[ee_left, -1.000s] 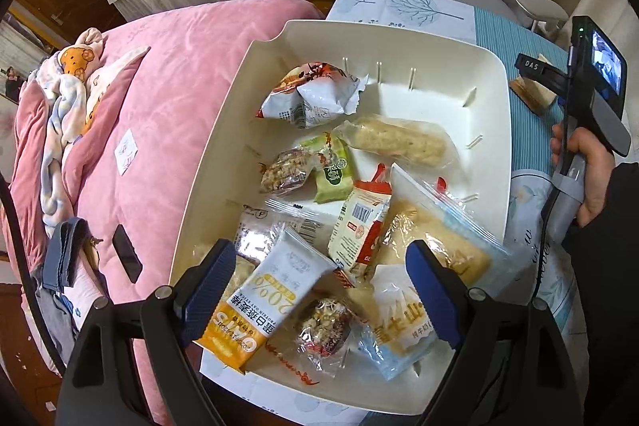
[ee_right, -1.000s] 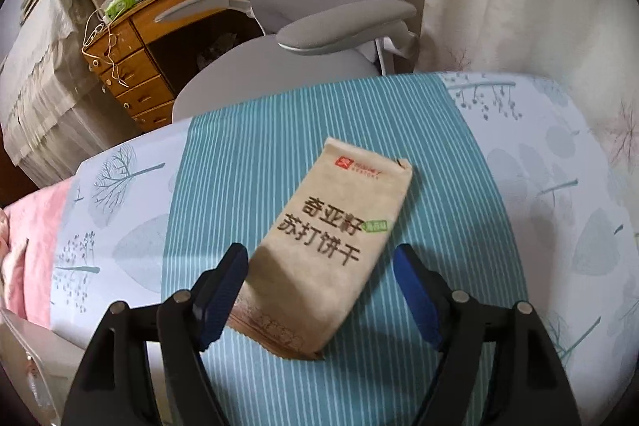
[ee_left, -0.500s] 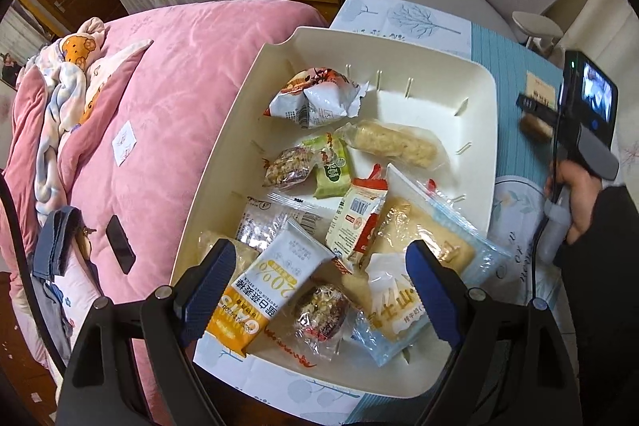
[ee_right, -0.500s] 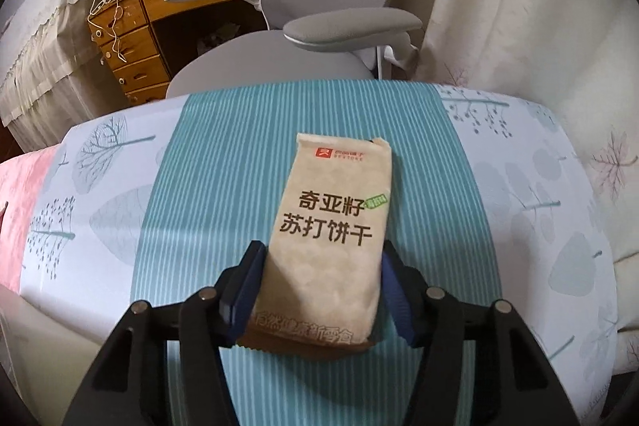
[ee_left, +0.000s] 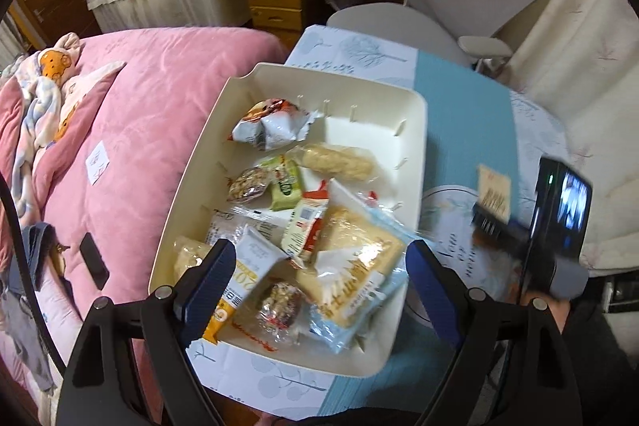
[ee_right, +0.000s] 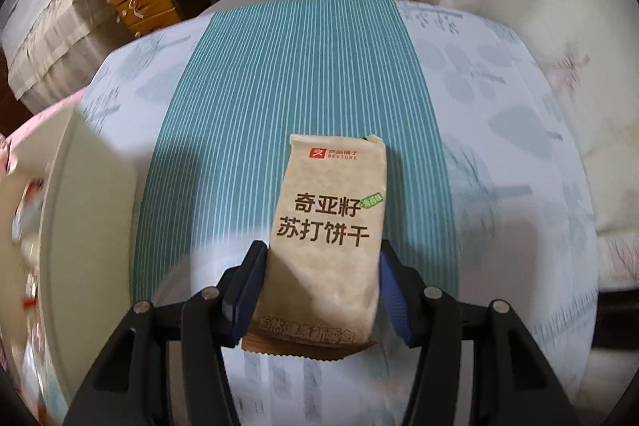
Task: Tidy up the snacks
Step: 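Carry beige cracker packet into the tray and open right tool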
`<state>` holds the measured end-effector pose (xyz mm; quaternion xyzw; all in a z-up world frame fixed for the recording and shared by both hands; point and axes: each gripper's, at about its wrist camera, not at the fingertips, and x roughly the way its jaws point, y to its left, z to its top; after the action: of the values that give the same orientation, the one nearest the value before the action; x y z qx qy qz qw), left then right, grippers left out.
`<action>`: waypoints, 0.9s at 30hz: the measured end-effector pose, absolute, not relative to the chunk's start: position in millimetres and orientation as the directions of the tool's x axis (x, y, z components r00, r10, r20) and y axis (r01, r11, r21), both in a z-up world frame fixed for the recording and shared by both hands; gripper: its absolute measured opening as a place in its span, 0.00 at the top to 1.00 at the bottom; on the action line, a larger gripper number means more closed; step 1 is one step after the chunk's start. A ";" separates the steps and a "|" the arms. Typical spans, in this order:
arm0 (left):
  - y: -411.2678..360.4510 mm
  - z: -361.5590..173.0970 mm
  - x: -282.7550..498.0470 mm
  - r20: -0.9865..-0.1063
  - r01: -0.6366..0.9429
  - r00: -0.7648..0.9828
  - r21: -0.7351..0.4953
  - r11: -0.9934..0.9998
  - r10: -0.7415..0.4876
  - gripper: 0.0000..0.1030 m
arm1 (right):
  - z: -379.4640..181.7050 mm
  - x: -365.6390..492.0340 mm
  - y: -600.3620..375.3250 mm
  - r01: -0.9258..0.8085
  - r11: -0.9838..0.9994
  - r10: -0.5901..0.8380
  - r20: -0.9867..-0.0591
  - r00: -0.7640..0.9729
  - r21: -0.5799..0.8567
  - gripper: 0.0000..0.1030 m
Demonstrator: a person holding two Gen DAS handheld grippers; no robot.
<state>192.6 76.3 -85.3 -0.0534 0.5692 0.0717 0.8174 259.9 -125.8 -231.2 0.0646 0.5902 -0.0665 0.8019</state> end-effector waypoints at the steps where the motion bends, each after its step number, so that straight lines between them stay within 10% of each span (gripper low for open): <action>1: 76.0 -81.4 188.5 -0.935 -0.175 0.351 -0.018 0.984 0.046 0.16 | -228.2 250.5 -125.4 0.185 0.982 -0.012 -0.960 0.281 0.042 0.47; 15: 136.4 -88.9 144.2 -0.960 -0.305 0.280 -0.093 0.948 -0.004 0.16 | -147.5 161.2 -90.4 0.187 0.965 0.108 -0.929 0.355 0.184 0.47; 27: 185.4 -56.9 102.8 -0.903 -0.057 0.413 -0.154 0.986 -0.118 0.16 | -88.6 112.4 -0.8 0.069 0.963 0.190 -0.834 0.518 0.262 0.47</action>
<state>102.8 185.4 -56.9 -0.0805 0.5415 -0.0182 0.8366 112.4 -0.8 -88.6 0.1322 0.4897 0.0354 0.8611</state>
